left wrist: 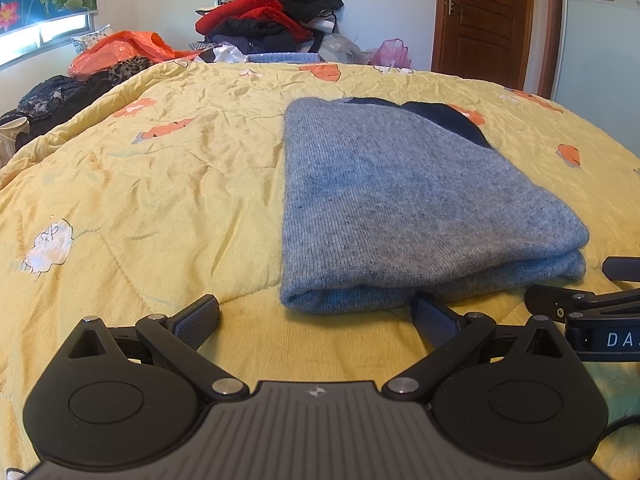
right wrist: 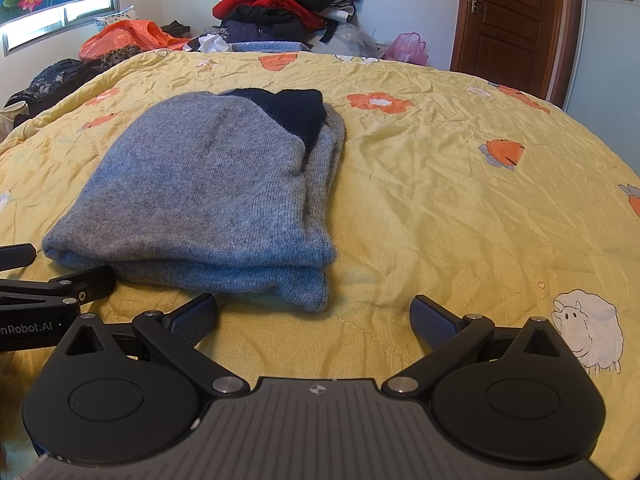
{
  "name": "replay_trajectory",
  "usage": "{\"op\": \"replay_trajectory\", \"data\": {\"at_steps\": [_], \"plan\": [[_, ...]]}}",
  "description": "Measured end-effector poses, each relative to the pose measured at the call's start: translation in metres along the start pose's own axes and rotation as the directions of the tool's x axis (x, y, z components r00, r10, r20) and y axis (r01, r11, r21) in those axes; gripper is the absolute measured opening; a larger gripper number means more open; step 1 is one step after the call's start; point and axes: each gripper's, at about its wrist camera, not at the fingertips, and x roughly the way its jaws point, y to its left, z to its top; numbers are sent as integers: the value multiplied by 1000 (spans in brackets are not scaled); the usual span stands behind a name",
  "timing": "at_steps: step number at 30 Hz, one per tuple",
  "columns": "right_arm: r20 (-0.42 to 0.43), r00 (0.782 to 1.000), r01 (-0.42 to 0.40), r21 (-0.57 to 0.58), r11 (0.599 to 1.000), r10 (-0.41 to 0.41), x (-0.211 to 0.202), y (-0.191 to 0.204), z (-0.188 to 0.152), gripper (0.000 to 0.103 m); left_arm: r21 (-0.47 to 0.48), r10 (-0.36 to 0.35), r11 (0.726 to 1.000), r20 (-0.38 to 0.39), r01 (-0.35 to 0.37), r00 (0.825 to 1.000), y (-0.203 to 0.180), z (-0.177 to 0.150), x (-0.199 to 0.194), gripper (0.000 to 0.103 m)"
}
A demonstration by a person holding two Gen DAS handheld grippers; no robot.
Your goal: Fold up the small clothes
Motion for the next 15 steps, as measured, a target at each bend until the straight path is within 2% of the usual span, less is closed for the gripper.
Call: {"op": "replay_trajectory", "data": {"at_steps": [8, 15], "plan": [[-1, 1000, -1, -1, 1000, 1, 0, 0, 0, 103, -4, 5, 1000, -14, -5, 1000, 2, 0, -3, 103], [-6, 1000, -9, -10, 1000, 9, -4, 0, -2, 103, 13, 22, 1000, -12, -22, 1000, -1, -2, -22, 103]]}}
